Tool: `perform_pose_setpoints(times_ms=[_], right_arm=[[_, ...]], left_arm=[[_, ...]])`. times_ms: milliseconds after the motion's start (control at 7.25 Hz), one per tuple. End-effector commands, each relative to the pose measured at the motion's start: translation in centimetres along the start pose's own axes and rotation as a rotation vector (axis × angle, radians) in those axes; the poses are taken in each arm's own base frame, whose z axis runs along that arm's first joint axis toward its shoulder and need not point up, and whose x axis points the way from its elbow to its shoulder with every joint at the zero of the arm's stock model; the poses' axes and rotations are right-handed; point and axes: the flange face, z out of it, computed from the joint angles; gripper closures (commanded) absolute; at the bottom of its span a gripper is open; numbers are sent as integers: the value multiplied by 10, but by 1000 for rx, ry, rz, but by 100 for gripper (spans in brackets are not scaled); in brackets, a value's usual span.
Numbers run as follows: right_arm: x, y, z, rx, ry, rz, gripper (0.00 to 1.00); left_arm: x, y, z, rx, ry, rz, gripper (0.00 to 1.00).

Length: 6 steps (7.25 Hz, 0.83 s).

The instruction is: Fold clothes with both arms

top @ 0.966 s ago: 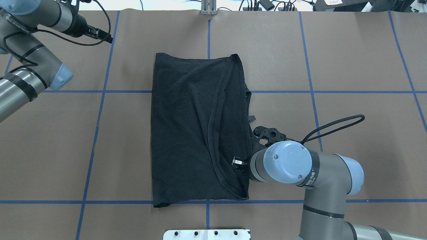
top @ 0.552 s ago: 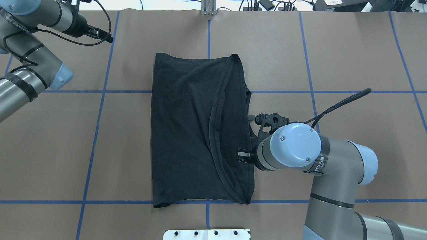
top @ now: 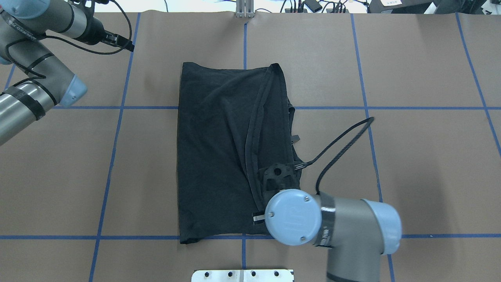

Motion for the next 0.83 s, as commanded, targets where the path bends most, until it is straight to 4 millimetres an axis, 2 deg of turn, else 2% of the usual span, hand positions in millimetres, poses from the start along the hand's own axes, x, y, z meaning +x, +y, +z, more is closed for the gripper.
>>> perform_pose_setpoints(times_ms=[0, 138, 414, 690], right_arm=[[-43, -32, 16, 5, 78, -86, 11], [-39, -48, 20, 9, 99, -128, 11], [-41, -56, 34, -1, 131, -156, 11], [-78, -72, 48, -19, 167, -157, 11]], left_arm=[[-2, 4, 1, -4, -2, -2, 0], [0, 2, -1, 1, 2, 2, 0], [3, 2, -2, 4, 5, 0, 0], [3, 0, -4, 8, 7, 1, 0]])
